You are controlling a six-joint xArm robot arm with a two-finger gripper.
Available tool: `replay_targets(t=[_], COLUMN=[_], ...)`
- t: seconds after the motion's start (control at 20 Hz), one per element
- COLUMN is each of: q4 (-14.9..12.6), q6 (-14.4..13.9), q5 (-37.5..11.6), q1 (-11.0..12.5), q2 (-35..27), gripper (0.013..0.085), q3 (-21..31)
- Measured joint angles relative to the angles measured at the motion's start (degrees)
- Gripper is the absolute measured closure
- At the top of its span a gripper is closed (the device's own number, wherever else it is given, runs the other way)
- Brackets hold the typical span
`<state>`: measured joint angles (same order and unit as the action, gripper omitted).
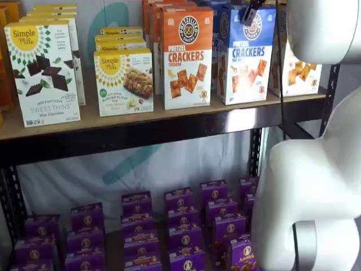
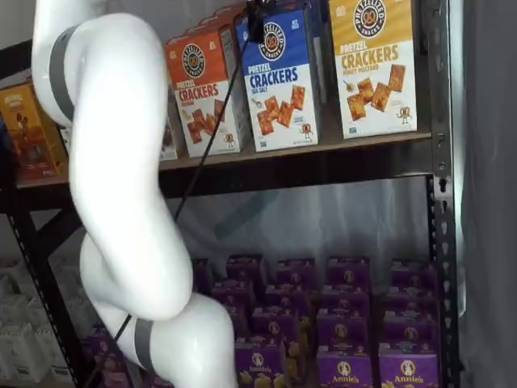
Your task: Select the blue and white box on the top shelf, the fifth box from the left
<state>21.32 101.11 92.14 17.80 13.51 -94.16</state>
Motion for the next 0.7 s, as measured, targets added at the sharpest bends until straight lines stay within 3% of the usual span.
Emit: replay_targets(t=[0.45, 0.7], q4=[-3.0, -4.6], q6=[-0.1, -0.4], q5=[1.8, 6.3], q1=[-1.2, -1.6], q2=[-0.5, -2.2], gripper=[0.013, 0.013], q3=[-0.1, -2.9])
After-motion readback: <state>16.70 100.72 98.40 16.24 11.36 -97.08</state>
